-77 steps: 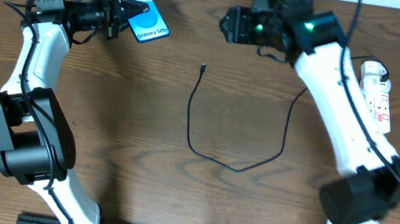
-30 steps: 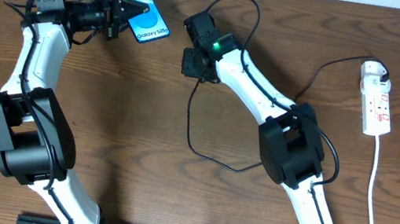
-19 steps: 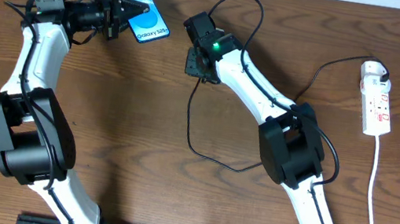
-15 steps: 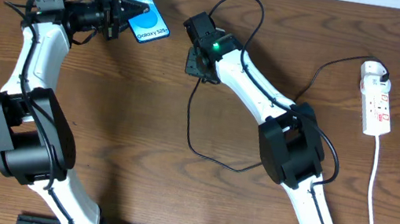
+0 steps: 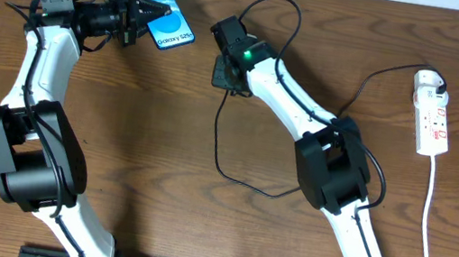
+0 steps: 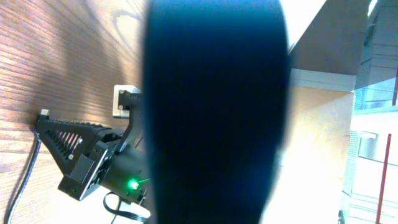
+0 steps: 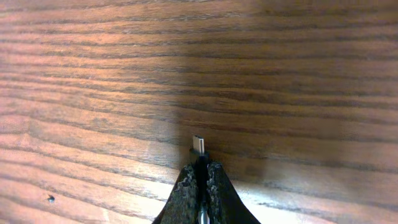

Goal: Plug charger to phone and switch on socket
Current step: 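Lower the right gripper and grasp the USB-C cable end on the table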

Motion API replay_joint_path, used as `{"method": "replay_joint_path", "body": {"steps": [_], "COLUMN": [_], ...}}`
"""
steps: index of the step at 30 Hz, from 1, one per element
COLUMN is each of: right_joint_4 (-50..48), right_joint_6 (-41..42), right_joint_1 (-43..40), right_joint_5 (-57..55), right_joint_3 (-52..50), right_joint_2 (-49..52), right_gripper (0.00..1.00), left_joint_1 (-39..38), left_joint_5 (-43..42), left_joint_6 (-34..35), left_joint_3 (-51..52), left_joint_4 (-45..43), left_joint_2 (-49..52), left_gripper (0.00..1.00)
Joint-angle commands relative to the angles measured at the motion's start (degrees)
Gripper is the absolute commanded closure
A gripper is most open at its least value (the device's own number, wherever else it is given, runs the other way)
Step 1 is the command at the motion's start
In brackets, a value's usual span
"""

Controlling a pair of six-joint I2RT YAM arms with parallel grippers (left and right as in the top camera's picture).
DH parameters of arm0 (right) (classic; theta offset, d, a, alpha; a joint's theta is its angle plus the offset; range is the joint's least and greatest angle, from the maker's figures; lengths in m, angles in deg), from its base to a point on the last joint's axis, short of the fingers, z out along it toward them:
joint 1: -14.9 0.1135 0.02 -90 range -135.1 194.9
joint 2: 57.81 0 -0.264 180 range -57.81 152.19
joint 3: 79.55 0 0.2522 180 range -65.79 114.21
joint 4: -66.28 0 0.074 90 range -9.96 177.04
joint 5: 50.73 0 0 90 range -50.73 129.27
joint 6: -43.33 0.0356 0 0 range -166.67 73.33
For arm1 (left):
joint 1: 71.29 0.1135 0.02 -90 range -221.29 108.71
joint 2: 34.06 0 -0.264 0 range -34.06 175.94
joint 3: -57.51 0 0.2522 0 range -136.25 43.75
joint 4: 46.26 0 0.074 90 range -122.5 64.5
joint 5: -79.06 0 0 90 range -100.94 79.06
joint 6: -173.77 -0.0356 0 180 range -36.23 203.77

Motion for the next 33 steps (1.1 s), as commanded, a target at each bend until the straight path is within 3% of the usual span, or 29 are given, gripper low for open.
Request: {"method": "replay_joint_path", "body": {"steps": [1,5,8,11,23,33], "right_joint_4": [0.87,4.98,10.6,15.23,19.37,22.16], "right_joint_6": [-12.81,-32.24,-38.84,-38.93,-35.69,-28.2], "right_joint_1": [-2.49,-4.17,-4.68,-5.42,-7.89,-8.07], "right_joint_5": [3.56,4.63,-0.59,-4.42,1.9,3.13], "right_joint_3": [-0.31,-0.28,-0.28,-0.31,-0.42,-0.44], "right_joint_2": [-1.09,-5.31,-6.8,-6.51,-2.82,-1.73], "right_gripper": [0.99,0.99,0.99,0.99,0.98,0.69], "left_joint_1": [0.15,0.15,0.15,0.15,0.15,0.15], "left_joint_5": [-2.29,-2.29,-2.29,-2.29,-2.32,-2.32], "left_joint_6": [-1.2,-1.2,-1.22,-1.22,-1.22,-1.22], "left_joint_3": [-0.17,-0.17,-0.17,-0.17,-0.17,-0.17], "left_joint_4": [-0.04,-0.04,-0.04,-0.04,-0.04,-0.04], "left_joint_2": [-0.39,-0.39,-0.39,-0.39,-0.39,-0.39], "left_gripper": [0.93,0.93,0.93,0.93,0.93,0.93]}}
